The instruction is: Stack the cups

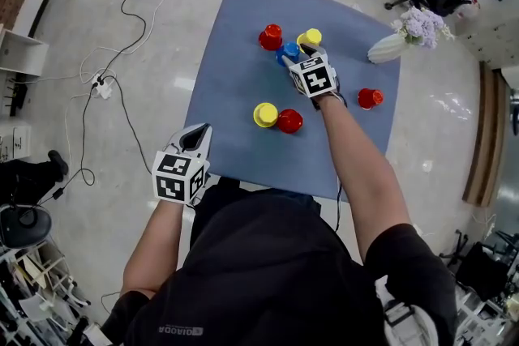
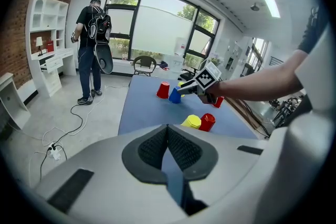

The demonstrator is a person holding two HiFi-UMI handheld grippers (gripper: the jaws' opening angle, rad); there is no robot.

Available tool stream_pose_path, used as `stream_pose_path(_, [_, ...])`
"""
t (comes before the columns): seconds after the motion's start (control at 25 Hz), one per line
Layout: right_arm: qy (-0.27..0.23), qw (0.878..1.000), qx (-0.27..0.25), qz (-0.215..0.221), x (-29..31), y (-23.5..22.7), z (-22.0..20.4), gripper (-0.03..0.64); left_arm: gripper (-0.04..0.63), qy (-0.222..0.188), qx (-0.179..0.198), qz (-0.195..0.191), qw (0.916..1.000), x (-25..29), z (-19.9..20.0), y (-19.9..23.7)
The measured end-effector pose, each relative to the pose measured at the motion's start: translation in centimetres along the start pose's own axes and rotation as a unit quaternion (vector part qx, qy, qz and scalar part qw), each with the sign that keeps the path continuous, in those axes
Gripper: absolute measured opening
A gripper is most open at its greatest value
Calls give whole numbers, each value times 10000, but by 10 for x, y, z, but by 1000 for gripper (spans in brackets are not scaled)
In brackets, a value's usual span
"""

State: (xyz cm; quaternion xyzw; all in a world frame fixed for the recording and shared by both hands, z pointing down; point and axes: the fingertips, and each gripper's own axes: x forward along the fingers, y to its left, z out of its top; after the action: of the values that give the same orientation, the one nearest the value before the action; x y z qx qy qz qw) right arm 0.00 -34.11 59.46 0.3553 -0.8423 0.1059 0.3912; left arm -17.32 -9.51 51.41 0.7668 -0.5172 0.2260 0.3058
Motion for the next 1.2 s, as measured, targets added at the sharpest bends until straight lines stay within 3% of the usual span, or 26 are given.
stream_pose_path(0.56, [32,10000,-52,-35,9,-1,-1,215,5,95,12,-106,9999,10,-1,2])
stream_pose_path(1.2, [-585,9979,-66,-252,-71,13,18,210,4,-145,448,-521,9975,17,18,-27])
